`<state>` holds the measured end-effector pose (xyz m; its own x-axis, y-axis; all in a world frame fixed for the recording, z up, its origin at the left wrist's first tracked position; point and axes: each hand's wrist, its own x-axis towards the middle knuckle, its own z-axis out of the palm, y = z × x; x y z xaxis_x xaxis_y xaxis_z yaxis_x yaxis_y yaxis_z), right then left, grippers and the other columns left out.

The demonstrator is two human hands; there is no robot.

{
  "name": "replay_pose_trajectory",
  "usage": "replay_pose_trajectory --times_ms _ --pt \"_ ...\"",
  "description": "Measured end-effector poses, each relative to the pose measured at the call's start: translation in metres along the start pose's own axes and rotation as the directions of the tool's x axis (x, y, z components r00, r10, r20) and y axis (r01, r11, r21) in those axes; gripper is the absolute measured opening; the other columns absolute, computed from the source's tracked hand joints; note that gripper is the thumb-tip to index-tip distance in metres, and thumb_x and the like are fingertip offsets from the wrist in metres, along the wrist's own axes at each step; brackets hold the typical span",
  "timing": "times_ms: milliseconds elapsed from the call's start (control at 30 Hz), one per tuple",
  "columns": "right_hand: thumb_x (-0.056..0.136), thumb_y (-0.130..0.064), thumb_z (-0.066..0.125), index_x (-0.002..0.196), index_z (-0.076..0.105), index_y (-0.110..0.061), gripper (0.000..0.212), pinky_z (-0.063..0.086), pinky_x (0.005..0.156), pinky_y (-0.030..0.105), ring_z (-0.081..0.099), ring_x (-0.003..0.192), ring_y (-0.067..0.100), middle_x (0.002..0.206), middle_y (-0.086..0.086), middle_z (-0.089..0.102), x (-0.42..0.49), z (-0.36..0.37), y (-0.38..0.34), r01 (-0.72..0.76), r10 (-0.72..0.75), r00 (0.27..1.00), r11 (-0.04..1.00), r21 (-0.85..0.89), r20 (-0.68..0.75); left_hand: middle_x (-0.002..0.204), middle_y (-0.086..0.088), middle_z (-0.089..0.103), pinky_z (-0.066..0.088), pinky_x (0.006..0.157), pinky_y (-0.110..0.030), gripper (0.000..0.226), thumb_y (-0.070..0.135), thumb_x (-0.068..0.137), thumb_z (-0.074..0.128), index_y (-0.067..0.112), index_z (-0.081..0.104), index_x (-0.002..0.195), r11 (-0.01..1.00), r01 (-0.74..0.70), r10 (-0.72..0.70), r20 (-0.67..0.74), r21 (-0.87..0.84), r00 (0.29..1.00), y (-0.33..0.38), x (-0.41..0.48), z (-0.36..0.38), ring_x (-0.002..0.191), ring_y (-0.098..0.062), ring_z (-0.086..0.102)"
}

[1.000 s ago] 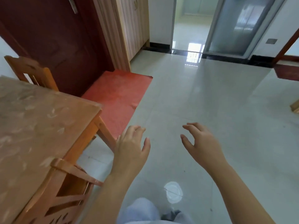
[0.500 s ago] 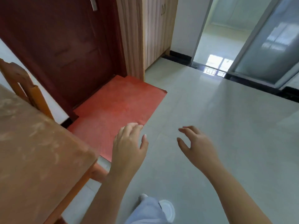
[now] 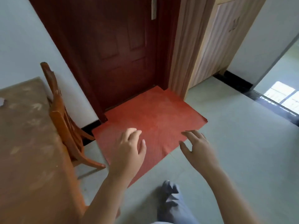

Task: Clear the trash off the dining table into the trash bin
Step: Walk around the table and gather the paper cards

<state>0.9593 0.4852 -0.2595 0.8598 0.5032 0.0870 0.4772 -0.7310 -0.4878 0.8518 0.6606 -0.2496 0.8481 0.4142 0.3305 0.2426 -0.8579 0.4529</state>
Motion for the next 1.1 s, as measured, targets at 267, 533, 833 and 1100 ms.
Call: replay_pose_trajectory --times_ms 267,533,833,1100 --pt "0.084 -0.026 0.057 0.113 0.057 -0.016 0.031 0.045 0.09 0.04 0.052 0.111 0.026 0.119 0.004 0.059 0.184 -0.008 -0.006 0.261 -0.26 0.959 0.965 0.01 0.113 0.097 -0.016 0.066 0.052 0.075 -0.04 0.025 0.005 0.076 0.066 -0.001 0.063 0.099 0.976 0.187 -0.162 -0.198 0.112 0.967 -0.011 0.13 0.008 0.088 -0.03 0.062" --pt "0.084 -0.026 0.057 0.116 0.057 -0.014 0.033 0.043 0.096 0.04 0.051 0.115 0.023 0.123 0.005 0.058 0.287 0.039 -0.082 0.499 -0.518 0.823 0.855 0.139 0.232 0.099 -0.017 0.065 0.053 0.077 -0.045 0.027 0.004 0.074 0.068 -0.001 0.063 0.1 0.86 0.483 -0.42 -0.309 0.165 0.853 -0.067 0.165 -0.011 0.09 -0.033 0.061" --pt "0.085 -0.025 0.058 0.116 0.056 -0.015 0.033 0.043 0.095 0.04 0.051 0.113 0.021 0.121 0.004 0.058 0.392 0.119 -0.205 0.677 -0.699 0.643 0.71 0.196 0.312 0.097 -0.018 0.066 0.051 0.074 -0.044 0.024 0.002 0.073 0.068 0.0 0.064 0.097 0.747 0.657 -0.539 -0.483 0.105 0.69 -0.191 0.228 -0.045 0.086 -0.035 0.061" --pt "0.084 -0.02 0.059 0.113 0.058 -0.01 0.03 0.044 0.093 0.04 0.053 0.11 0.025 0.117 0.009 0.061 0.453 0.186 -0.367 0.837 -0.883 0.375 0.453 0.308 0.282 0.104 -0.019 0.062 0.047 0.078 -0.046 0.025 0.006 0.079 0.062 0.001 0.06 0.103 0.573 0.817 -0.598 -0.652 0.059 0.466 -0.308 0.249 -0.111 0.092 -0.037 0.056"
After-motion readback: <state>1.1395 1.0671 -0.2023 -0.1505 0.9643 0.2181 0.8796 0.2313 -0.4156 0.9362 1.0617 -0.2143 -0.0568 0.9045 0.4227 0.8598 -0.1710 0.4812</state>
